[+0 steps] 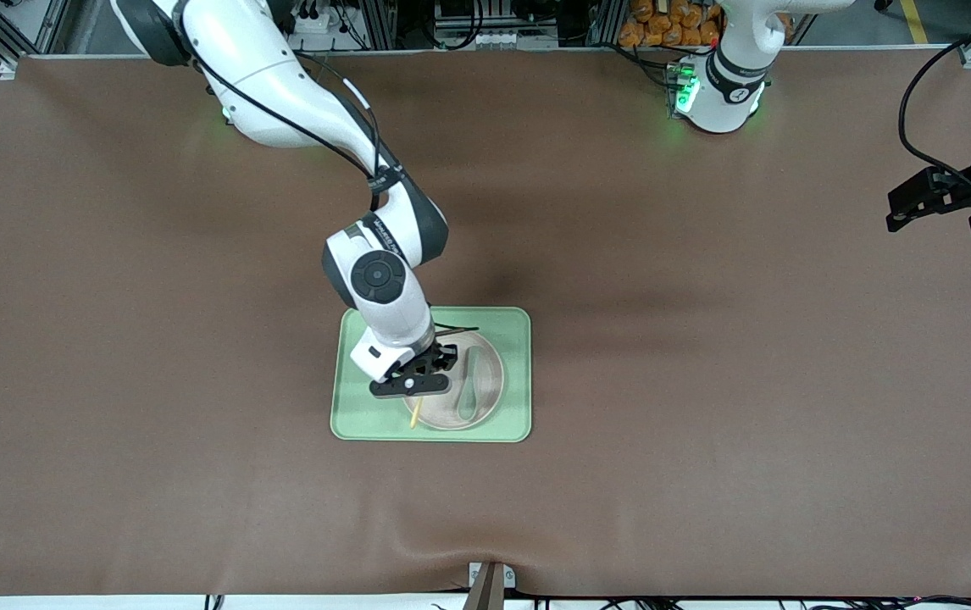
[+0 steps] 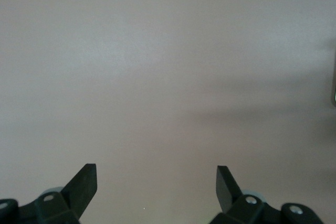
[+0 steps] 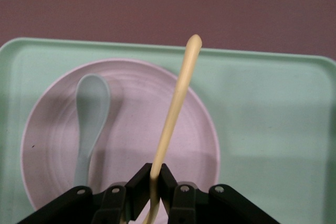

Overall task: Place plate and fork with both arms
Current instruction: 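Move the fork off the plate and lower it onto the tray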

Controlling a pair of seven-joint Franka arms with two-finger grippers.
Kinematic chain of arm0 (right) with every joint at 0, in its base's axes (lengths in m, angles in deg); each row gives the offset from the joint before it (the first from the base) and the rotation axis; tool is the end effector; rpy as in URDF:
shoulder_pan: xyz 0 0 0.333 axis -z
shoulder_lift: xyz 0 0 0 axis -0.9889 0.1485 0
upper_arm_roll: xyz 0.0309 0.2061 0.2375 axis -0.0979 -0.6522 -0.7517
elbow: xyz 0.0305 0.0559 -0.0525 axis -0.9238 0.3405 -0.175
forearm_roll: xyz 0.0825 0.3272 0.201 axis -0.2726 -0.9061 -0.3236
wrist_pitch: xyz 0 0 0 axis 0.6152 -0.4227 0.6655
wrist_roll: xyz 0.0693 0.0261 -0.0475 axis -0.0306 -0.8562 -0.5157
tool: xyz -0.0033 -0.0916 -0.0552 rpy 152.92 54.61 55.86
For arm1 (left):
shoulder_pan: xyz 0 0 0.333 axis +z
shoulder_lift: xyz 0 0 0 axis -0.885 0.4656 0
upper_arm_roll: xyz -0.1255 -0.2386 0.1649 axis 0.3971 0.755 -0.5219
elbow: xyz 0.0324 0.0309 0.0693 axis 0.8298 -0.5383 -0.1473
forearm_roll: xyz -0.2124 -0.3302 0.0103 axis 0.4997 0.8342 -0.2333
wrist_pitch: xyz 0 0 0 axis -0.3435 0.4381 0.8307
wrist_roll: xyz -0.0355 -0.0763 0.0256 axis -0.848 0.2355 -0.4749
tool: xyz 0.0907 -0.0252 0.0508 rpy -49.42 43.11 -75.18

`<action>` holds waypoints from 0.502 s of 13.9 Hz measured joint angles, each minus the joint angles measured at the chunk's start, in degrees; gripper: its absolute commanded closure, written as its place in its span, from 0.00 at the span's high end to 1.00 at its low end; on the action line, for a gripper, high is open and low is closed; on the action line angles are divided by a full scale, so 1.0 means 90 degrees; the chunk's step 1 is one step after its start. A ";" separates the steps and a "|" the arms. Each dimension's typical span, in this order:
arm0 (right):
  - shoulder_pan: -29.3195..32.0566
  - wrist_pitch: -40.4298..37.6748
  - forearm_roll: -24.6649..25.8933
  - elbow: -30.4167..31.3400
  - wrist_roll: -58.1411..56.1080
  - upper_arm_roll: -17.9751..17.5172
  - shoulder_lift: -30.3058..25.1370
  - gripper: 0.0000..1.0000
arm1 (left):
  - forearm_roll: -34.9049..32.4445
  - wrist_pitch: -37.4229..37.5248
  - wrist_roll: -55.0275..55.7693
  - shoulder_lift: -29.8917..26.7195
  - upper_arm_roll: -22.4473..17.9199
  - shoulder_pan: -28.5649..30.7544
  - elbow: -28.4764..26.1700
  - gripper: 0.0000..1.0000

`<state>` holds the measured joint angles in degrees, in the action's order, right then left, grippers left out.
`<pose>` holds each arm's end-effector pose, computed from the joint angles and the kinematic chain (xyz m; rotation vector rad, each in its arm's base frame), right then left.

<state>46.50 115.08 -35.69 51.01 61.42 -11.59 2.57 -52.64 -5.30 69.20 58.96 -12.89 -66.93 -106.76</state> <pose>0.6282 0.3924 0.2549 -3.0861 -0.0799 -0.1984 0.5544 -0.0118 0.6303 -3.0935 0.0730 0.0094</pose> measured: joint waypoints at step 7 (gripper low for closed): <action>0.1207 -0.0754 -0.0017 0.0260 -0.1789 0.0029 -0.0082 0.00 | 0.0068 0.0001 0.0000 0.0009 -0.0020 0.0011 -0.0012 1.00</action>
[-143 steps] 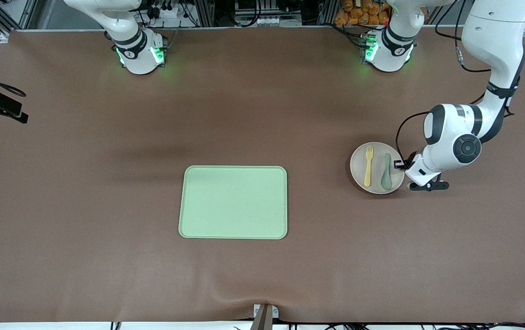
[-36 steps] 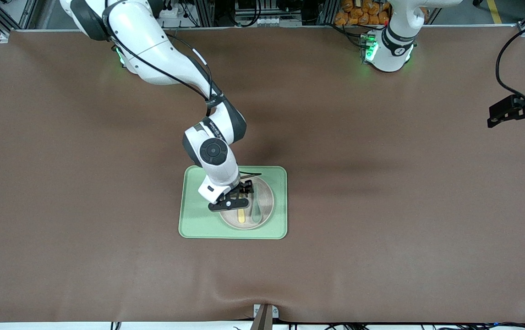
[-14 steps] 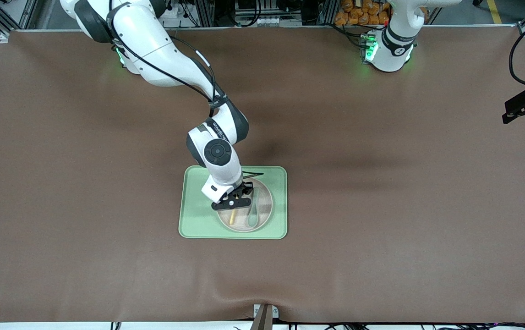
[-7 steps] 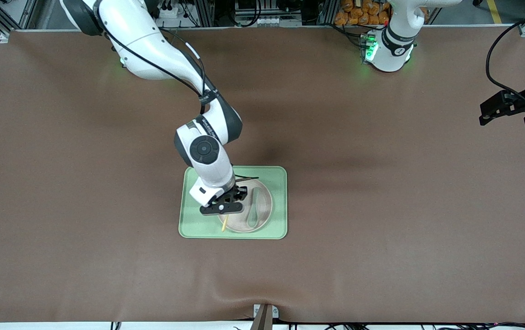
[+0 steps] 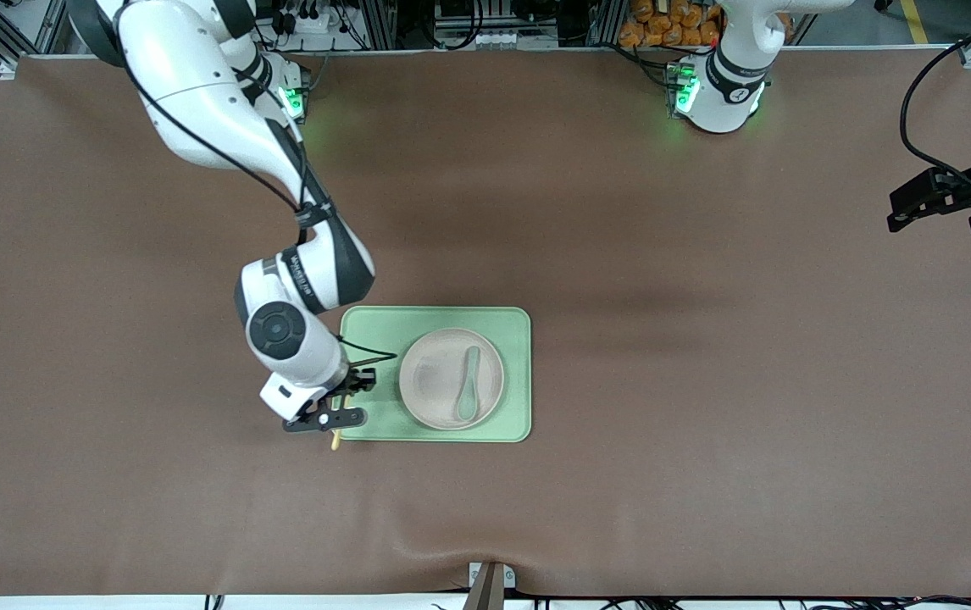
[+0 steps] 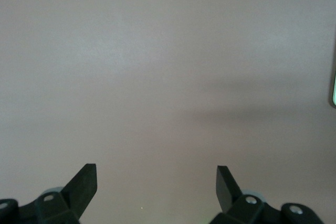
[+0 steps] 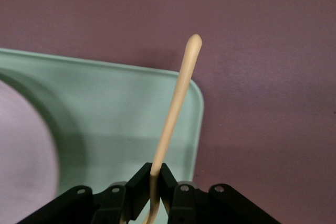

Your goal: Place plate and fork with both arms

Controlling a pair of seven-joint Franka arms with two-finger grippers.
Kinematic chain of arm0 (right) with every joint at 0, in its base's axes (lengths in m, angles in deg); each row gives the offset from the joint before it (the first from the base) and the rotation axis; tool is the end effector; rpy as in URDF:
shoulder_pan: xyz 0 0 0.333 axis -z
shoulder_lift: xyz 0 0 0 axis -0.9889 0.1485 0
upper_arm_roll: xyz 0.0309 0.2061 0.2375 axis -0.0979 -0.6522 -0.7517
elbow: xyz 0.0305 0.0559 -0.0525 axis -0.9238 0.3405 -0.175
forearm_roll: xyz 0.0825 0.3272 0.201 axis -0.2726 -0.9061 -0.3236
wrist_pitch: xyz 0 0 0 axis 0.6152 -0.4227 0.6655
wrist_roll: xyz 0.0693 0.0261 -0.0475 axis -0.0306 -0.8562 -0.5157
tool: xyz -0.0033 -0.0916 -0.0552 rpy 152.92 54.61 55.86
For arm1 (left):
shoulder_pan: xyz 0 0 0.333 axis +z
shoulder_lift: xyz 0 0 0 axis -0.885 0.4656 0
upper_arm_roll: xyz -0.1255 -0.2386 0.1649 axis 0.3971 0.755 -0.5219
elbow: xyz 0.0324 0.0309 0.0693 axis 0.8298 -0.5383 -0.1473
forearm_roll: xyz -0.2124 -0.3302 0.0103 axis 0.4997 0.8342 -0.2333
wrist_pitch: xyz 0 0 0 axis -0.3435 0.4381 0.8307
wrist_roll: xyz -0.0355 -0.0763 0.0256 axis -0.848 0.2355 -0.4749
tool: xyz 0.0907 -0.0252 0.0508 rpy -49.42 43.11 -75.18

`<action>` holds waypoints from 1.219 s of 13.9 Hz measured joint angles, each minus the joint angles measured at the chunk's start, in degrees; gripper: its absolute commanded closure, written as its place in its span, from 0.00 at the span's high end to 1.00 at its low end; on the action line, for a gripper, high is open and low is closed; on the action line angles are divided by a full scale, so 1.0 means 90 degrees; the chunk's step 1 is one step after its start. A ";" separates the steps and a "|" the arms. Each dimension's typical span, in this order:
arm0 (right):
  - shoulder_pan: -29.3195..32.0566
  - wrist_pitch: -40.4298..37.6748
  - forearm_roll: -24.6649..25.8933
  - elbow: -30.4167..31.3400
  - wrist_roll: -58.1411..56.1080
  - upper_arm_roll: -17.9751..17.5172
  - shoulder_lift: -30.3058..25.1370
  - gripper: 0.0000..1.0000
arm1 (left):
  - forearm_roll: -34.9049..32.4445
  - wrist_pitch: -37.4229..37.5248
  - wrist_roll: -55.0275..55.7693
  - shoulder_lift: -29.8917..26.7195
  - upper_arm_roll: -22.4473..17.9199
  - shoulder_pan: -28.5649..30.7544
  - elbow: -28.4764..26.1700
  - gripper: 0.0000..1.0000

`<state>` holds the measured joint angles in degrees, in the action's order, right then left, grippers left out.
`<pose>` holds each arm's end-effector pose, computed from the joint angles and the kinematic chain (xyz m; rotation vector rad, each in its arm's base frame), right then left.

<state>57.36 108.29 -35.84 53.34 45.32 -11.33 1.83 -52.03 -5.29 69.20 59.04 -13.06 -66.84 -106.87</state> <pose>0.6721 0.2560 0.2349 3.1094 0.2109 -0.0061 0.5548 -0.0105 0.6286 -3.1042 0.0666 0.0151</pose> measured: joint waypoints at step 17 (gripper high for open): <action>-0.0246 0.0007 -0.0001 0.0591 -0.0219 -0.0209 0.0093 1.00 | 0.0001 0.0001 -0.0004 0.0137 -0.0031 0.0037 -0.0013 1.00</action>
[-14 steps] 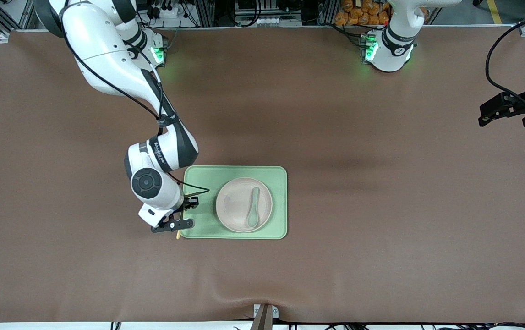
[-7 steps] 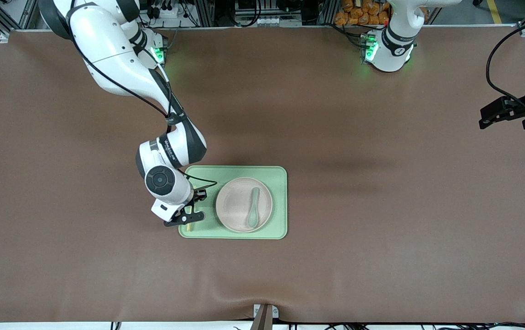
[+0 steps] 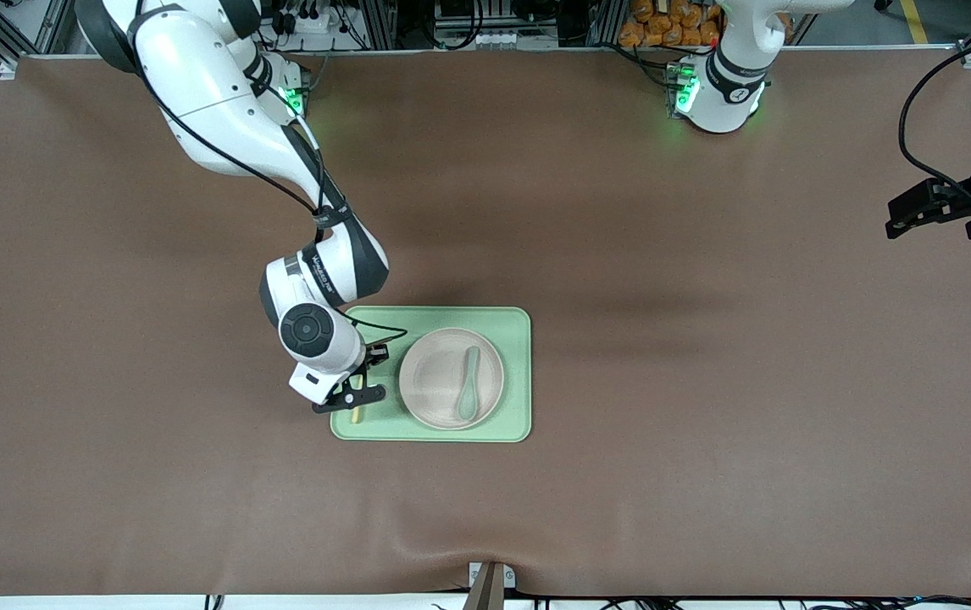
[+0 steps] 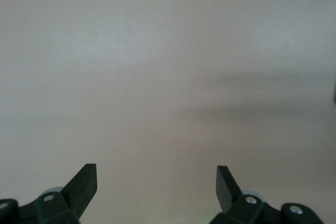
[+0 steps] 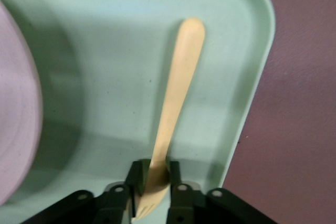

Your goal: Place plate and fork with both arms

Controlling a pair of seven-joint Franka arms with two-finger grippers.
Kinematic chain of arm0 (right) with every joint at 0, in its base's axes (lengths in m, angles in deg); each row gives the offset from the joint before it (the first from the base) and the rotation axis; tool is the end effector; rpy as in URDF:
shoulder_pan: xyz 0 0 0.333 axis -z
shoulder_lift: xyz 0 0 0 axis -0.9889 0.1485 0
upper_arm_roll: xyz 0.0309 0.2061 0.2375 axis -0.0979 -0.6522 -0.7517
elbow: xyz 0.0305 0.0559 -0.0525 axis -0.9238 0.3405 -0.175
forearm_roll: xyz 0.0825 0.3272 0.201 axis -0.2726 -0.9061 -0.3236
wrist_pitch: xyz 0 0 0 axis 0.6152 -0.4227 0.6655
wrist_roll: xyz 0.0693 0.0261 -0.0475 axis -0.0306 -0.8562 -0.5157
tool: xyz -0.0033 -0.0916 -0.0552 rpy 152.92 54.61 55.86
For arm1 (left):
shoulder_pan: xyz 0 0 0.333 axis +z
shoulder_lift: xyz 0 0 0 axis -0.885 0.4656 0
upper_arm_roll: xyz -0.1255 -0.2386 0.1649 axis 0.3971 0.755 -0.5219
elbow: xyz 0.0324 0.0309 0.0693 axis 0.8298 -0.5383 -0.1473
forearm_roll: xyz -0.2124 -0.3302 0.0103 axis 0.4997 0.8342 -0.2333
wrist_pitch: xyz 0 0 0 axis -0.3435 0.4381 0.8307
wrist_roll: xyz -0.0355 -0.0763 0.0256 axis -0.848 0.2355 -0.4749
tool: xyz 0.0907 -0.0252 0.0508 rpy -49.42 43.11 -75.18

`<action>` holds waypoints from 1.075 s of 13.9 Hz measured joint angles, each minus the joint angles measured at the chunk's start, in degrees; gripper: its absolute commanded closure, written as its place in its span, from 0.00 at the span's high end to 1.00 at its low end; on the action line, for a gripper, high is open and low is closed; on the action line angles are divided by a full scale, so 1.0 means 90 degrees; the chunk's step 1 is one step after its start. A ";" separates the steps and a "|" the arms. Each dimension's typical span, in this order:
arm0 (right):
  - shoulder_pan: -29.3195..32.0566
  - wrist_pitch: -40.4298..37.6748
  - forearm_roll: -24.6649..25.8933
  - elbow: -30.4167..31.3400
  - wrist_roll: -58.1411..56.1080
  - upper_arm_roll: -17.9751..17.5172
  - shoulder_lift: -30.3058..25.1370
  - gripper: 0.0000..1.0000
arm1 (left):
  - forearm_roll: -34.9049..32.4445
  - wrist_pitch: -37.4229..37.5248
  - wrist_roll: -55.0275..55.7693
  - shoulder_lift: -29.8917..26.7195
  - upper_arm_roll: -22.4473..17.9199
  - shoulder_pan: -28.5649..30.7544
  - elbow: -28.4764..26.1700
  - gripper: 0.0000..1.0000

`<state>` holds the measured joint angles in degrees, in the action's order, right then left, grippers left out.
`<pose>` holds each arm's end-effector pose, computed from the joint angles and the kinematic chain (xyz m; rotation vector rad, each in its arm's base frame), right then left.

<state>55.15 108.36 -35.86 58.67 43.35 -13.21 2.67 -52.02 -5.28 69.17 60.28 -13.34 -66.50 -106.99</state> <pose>0.6277 0.2863 0.1842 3.0790 0.3554 -0.1745 0.5610 -0.0049 0.6155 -3.1030 0.0513 0.0524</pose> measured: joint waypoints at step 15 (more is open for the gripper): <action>0.3219 -0.3126 -0.0562 -0.0130 -0.3061 0.0167 -0.3010 1.00 | 0.0000 0.0000 0.0000 0.0028 0.0012 -0.0021 0.0000 1.00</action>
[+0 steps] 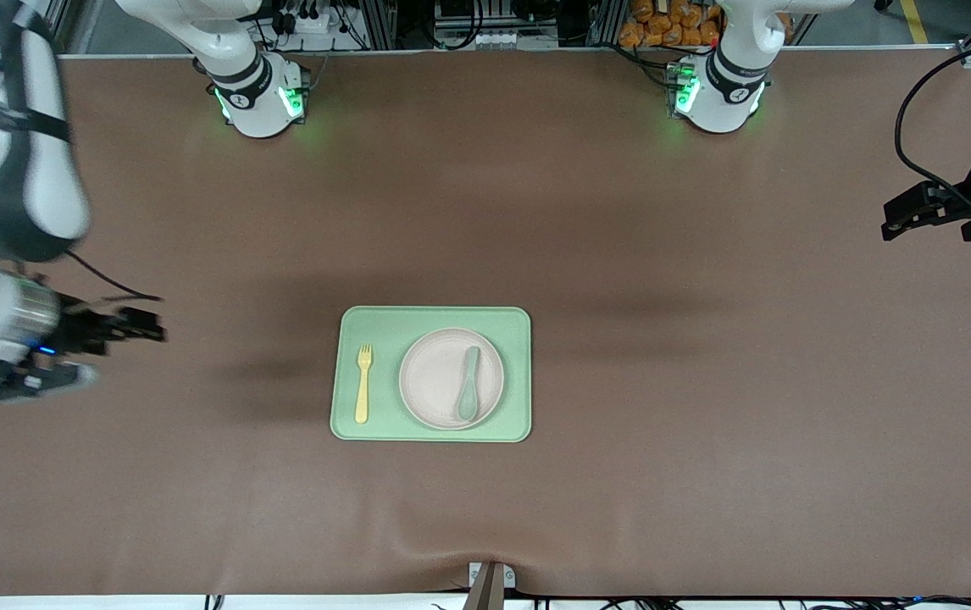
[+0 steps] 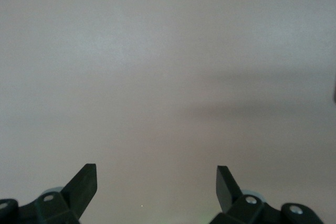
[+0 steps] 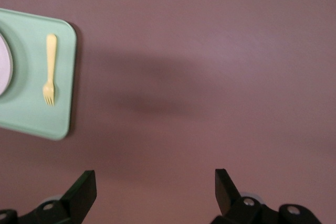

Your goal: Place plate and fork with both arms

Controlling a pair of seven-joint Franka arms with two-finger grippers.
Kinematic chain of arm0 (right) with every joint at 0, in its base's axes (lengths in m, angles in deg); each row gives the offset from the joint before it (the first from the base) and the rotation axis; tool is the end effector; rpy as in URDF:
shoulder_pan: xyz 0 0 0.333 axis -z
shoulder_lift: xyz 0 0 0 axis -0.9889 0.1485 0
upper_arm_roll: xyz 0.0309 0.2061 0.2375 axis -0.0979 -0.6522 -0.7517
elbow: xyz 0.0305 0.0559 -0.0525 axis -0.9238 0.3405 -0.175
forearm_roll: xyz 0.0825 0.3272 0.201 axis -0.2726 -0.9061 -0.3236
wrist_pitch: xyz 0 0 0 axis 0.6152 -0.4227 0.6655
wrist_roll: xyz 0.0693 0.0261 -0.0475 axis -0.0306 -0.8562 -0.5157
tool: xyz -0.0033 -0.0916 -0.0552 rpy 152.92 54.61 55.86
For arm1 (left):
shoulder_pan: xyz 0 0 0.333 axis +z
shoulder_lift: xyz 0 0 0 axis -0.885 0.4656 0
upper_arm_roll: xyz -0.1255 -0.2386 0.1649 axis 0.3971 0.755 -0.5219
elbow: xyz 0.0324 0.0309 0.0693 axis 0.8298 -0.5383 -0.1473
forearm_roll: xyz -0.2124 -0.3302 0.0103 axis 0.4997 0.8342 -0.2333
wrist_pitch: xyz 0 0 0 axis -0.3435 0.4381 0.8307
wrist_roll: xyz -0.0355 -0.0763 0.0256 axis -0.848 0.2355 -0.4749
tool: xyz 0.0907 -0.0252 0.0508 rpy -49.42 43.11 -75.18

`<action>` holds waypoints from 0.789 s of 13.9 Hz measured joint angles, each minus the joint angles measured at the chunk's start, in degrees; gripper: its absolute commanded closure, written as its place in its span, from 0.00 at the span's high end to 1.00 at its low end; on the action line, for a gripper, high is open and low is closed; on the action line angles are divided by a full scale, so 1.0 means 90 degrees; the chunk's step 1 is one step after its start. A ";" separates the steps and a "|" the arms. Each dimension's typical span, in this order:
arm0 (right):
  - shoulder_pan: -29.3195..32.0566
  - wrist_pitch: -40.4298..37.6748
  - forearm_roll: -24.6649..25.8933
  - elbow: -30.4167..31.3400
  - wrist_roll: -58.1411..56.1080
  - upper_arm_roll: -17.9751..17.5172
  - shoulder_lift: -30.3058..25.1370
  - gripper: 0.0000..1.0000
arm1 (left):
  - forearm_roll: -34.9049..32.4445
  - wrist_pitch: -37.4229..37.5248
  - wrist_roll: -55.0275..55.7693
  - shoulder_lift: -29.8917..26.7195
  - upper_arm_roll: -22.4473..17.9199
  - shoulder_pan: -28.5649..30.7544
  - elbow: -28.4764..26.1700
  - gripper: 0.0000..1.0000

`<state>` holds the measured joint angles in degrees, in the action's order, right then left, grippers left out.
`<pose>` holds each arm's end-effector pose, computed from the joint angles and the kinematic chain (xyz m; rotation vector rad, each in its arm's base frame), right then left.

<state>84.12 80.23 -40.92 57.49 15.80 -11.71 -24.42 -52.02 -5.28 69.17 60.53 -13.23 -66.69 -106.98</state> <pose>0.6357 -0.0547 0.4766 -3.0070 -0.2529 0.1408 0.5622 -0.0080 0.6132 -3.1025 0.0595 0.0588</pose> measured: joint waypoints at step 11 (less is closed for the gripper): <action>-0.0412 -0.1868 0.0656 0.0081 0.1477 -0.0160 -0.2172 1.00 | 0.0000 0.0000 0.0000 0.0000 0.0004 0.0003 0.0011 1.00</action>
<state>80.40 63.42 -35.01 58.23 29.09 -13.15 -43.97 -52.02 -5.29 69.17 60.53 -13.20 -66.66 -106.89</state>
